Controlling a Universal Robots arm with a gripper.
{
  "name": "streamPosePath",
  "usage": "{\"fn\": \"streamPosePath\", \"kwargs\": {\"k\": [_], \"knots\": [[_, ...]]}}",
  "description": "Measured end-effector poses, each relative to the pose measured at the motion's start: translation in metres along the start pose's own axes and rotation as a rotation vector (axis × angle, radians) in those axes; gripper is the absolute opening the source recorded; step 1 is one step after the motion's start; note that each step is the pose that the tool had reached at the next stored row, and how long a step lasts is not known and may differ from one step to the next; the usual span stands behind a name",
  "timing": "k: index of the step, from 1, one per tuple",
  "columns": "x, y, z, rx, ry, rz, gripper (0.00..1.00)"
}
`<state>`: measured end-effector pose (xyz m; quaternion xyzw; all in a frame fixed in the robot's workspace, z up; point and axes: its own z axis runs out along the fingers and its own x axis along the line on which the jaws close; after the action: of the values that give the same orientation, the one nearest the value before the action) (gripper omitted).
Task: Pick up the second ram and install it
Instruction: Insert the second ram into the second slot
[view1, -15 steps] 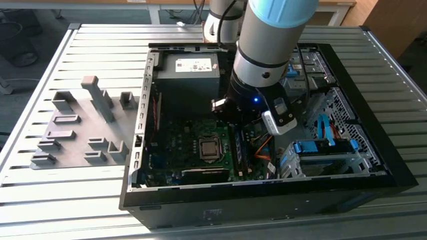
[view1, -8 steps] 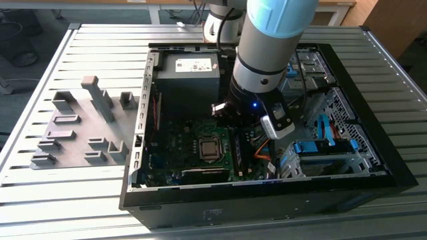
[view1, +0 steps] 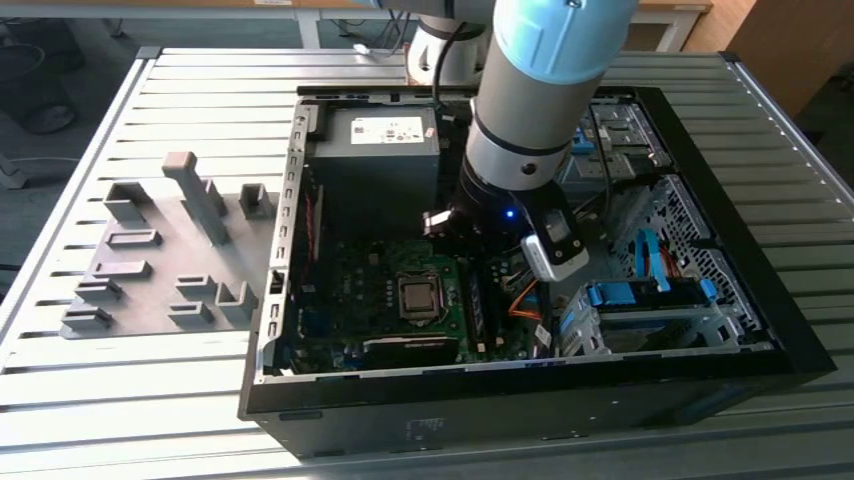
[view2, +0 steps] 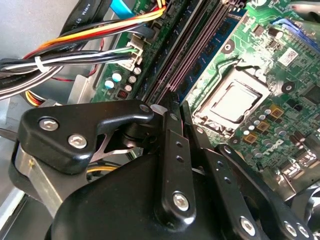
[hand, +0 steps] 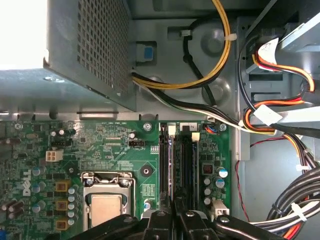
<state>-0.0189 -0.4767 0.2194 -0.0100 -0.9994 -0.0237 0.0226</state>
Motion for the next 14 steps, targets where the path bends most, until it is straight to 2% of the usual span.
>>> {"fn": "streamPosePath", "kwargs": {"k": [14], "knots": [[-0.0008, -0.0028, 0.0005, -0.0002, -0.0001, 0.0, 0.14]]}}
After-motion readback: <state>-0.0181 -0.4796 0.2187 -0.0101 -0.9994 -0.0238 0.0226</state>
